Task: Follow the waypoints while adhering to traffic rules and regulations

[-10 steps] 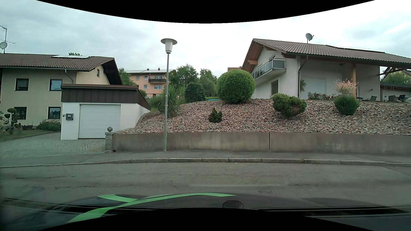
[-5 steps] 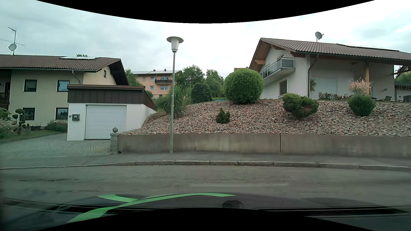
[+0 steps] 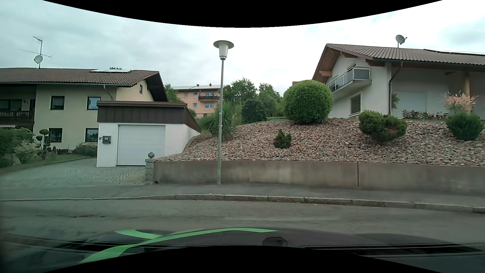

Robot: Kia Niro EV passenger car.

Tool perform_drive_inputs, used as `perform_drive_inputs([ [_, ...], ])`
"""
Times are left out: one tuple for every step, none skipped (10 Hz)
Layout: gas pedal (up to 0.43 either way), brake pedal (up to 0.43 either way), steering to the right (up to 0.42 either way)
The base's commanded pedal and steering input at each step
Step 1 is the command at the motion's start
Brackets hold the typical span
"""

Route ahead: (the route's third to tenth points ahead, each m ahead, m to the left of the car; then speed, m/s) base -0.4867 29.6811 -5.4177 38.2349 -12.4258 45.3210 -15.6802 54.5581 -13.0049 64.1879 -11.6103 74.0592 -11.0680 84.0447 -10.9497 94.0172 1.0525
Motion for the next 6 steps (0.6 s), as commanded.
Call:
perform_drive_inputs([
  [0.098,0.0,-0.676],
  [0.11,0.0,-0.678],
  [0.11,0.0,-0.679],
  [0.11,0.0,-0.68],
  [0.118,0.0,-0.68],
  [0.13,0.0,-0.681],
])
